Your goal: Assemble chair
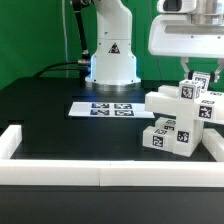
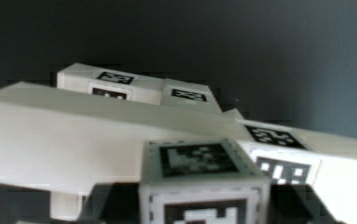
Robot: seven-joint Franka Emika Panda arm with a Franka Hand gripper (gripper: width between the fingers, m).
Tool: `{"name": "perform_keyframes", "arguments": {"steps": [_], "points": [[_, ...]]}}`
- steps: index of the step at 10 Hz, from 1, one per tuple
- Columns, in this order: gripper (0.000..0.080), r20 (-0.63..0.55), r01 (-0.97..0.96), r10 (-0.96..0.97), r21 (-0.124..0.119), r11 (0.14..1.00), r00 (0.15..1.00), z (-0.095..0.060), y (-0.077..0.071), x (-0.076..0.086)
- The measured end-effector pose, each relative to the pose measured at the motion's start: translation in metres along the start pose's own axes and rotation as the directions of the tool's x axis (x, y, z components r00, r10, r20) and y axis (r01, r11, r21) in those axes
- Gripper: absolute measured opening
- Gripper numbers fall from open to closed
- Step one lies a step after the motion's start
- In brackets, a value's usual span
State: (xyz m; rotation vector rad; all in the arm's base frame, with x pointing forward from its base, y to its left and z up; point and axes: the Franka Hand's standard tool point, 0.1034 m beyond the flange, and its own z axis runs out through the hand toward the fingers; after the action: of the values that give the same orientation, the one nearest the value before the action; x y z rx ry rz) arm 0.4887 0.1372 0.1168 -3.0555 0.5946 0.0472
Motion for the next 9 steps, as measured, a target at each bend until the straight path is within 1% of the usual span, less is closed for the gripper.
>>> {"name": "perform_keyframes", "arguments": {"steps": [2,5,6,7,8,9], "points": [[0.0287,0.001,-0.130,0.130,0.001,0.991,0.991,0.0000,-0.0003,-0.0002],[0.0287,0.002,-0.316,0.316,0.001,0.949,0.949,0.0001,-0.0006,-0.0005],[0.0287,0.003,-0.375,0.375,0.002,0.927,0.927,0.0002,-0.0010,-0.0008],[0.0287,0.009,-0.480,0.480,0.005,0.877,0.877,0.0003,-0.0022,-0.0017],[0.0287,0.010,-0.500,0.500,0.005,0.866,0.866,0.0003,-0.0023,-0.0018],[0.0287,0.013,-0.570,0.570,0.005,0.822,0.822,0.0004,-0.0030,-0.0023]]}}
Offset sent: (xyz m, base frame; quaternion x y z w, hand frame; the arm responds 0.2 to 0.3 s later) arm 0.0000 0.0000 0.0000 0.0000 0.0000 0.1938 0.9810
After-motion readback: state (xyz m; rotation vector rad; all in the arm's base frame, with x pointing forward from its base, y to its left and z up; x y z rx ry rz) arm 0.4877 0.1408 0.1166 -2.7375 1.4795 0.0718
